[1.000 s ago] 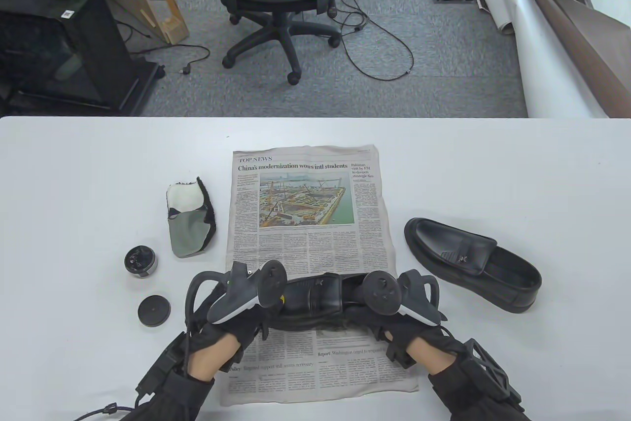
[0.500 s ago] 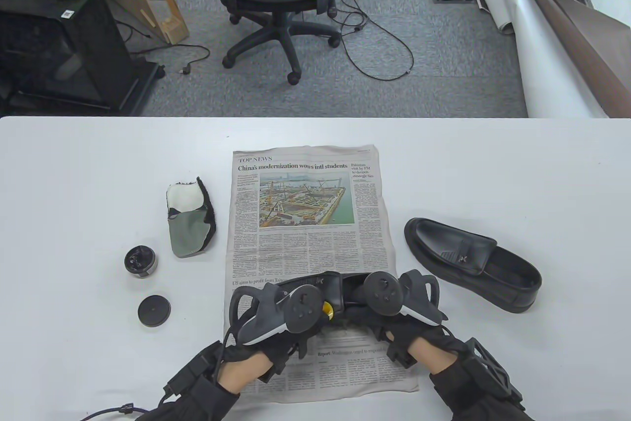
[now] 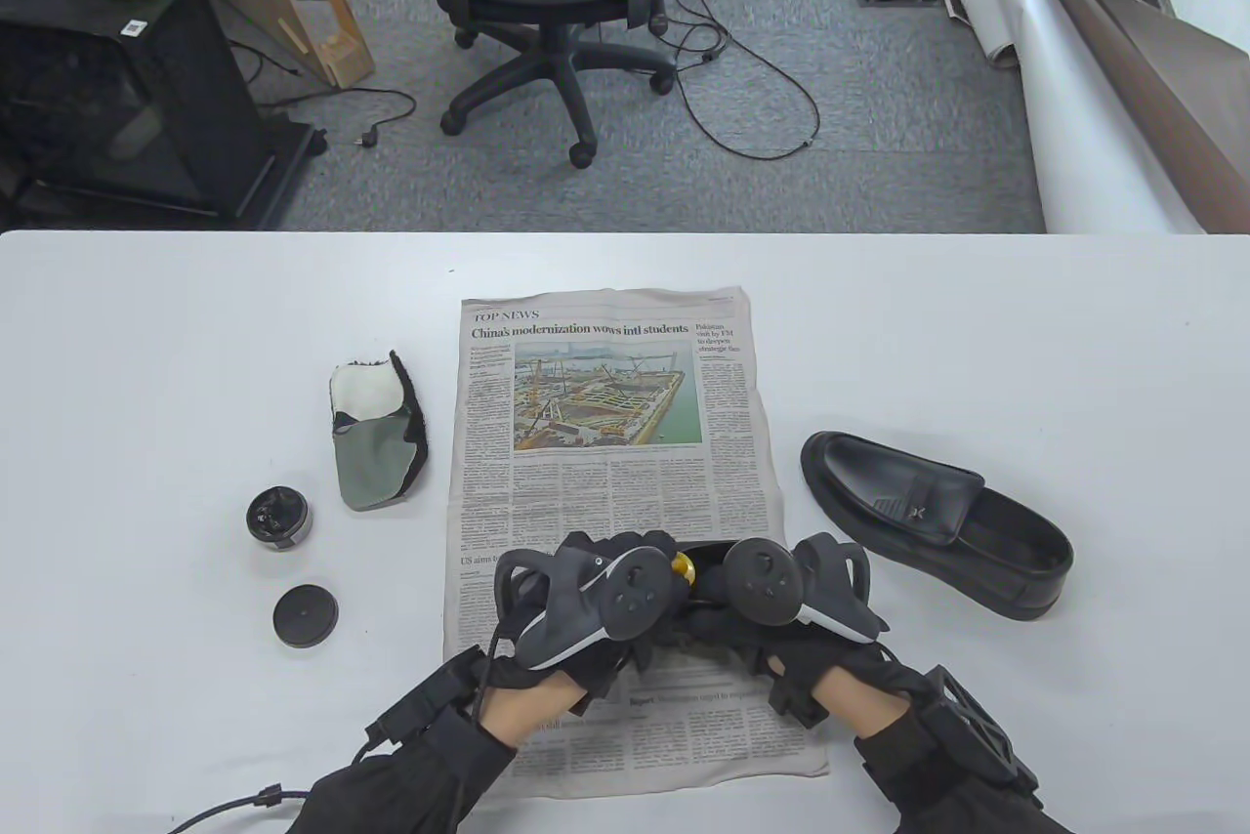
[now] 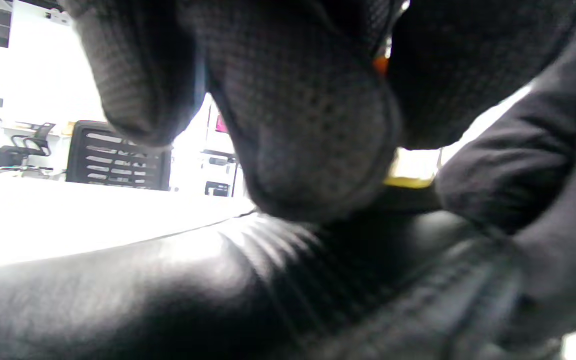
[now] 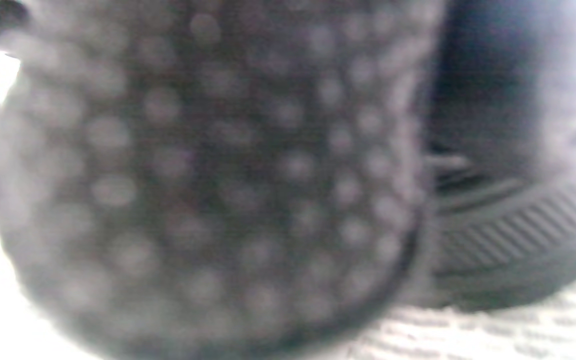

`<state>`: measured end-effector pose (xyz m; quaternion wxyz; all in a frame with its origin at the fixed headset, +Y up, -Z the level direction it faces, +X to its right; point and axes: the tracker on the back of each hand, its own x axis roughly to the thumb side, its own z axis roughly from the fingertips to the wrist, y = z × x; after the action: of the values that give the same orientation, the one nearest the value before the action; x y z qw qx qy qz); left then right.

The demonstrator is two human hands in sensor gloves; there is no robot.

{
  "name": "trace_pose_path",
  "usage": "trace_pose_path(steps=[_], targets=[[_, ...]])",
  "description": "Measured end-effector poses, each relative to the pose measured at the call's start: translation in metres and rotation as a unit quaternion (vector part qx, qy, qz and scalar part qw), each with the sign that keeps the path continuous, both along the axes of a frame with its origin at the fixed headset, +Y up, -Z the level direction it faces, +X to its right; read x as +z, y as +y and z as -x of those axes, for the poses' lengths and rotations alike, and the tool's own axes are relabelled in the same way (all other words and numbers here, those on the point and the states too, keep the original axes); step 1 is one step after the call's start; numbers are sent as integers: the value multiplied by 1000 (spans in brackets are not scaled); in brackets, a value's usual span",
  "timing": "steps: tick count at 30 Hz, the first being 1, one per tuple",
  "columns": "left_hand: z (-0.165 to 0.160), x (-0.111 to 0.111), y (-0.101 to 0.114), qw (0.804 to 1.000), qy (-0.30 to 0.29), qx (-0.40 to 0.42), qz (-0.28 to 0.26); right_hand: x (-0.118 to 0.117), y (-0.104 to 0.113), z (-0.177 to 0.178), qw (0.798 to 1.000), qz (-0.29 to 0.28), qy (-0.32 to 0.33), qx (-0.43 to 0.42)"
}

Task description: Dip and apply built-in sponge shoe polish on shoes

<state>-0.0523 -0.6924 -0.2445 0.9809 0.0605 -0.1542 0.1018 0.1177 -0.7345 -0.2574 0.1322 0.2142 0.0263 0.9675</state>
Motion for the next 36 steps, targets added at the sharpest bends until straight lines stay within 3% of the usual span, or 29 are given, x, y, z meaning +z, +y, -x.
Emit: trace_pose_path(steps=[4,8,12,17,22,25,28,31,36], targets=[[1,-15,-1,1000,16,-9,19,0,0,0,1000,2,2,-1],[8,-27,-2,997,32,-19,74,0,0,0,1000,1,2,0],[22,-32,-6,995,67,-38,66,0,0,-1,1000,1,1,0],[44,-37,-9,988,99,-56,100,0,0,0,1000,1,-4,2],[65,-31,-5,978,115,-114,129,0,0,0,1000,2,-6,3],[74,-25,-2,978,107,-96,154,0,0,0,1000,1,-7,4],[68,-14,0,976,76,-84,189,0,1,0,1000,1,-8,5],[57,-6,0,976,56,-100,185,0,1,0,1000,1,-8,5],[37,-1,4,986,36,-32,158,0,1,0,1000,1,-7,4]])
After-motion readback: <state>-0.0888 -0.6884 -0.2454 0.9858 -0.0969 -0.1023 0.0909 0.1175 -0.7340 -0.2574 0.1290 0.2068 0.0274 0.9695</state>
